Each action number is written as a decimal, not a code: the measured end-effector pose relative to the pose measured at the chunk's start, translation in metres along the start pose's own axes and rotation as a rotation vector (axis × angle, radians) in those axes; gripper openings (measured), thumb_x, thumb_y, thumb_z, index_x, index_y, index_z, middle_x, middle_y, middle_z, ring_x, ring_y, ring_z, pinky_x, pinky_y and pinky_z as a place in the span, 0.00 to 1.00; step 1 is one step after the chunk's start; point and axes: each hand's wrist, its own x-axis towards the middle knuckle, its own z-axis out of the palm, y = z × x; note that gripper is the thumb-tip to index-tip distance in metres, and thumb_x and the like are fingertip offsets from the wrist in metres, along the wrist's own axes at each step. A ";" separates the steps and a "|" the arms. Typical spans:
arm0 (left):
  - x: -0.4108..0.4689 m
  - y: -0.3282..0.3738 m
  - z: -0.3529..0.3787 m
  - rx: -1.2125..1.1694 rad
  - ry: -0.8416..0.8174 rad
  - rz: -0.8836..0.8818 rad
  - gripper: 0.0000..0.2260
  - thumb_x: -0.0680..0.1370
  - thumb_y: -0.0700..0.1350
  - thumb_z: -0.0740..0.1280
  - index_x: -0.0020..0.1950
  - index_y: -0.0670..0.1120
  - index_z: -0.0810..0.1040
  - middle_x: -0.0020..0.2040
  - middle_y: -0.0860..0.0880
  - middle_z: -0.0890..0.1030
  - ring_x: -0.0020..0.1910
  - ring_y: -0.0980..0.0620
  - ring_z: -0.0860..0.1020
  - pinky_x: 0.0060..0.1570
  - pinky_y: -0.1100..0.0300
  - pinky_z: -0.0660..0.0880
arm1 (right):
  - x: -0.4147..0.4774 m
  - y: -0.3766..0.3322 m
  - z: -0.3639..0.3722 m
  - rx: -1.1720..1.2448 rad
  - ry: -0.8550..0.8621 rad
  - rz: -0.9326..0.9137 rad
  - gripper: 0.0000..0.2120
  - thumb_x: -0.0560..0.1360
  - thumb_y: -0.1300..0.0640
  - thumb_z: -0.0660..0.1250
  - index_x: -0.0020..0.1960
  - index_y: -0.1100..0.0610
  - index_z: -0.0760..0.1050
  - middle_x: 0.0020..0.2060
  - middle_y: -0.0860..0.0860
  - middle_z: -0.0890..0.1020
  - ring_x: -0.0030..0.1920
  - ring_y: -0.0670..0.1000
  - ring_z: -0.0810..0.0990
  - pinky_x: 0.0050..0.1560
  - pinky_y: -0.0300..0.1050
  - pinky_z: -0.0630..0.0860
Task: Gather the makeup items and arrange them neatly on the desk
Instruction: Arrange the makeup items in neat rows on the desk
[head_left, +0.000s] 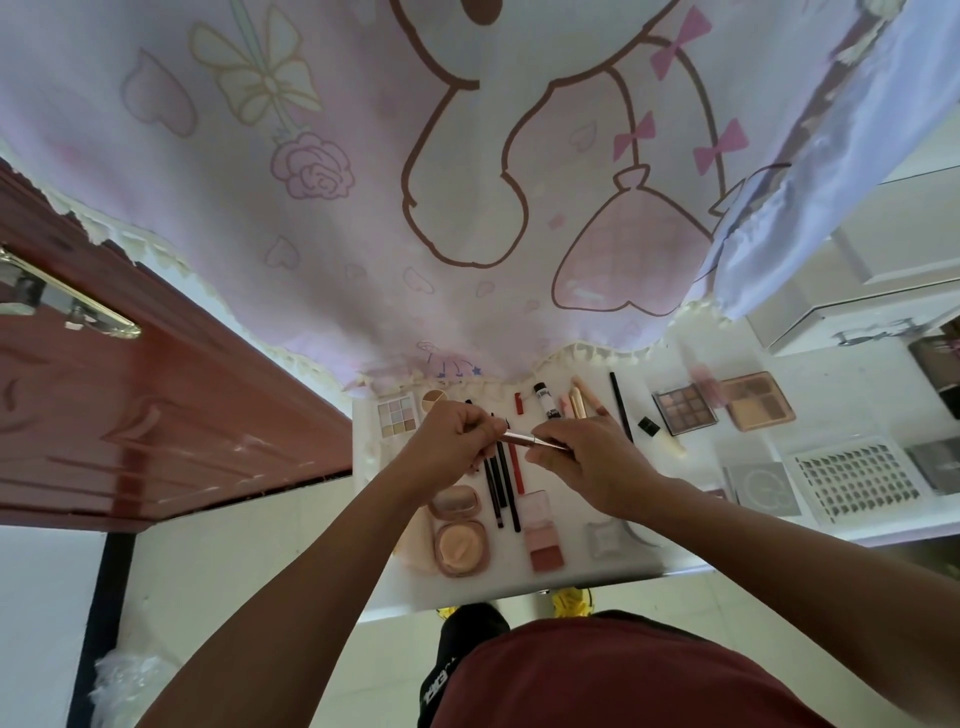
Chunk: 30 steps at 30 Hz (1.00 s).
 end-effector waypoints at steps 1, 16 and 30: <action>0.000 0.000 0.000 -0.012 0.009 0.004 0.10 0.80 0.40 0.65 0.39 0.41 0.79 0.31 0.45 0.76 0.28 0.53 0.70 0.29 0.64 0.69 | 0.000 0.000 -0.001 0.031 -0.014 0.025 0.11 0.79 0.47 0.65 0.46 0.54 0.79 0.26 0.44 0.70 0.32 0.48 0.76 0.56 0.64 0.73; -0.001 -0.011 -0.005 -0.077 0.003 -0.025 0.07 0.79 0.39 0.66 0.47 0.37 0.82 0.32 0.47 0.80 0.27 0.56 0.72 0.30 0.65 0.71 | -0.005 -0.002 -0.005 0.379 -0.170 0.301 0.18 0.82 0.47 0.57 0.47 0.57 0.80 0.28 0.47 0.69 0.28 0.45 0.64 0.34 0.44 0.64; 0.002 -0.012 -0.005 -0.092 -0.020 -0.018 0.07 0.79 0.39 0.66 0.47 0.38 0.82 0.33 0.46 0.80 0.28 0.55 0.73 0.31 0.64 0.71 | -0.004 -0.003 -0.007 0.468 -0.195 0.321 0.15 0.82 0.50 0.59 0.45 0.58 0.79 0.28 0.49 0.71 0.29 0.48 0.66 0.34 0.48 0.65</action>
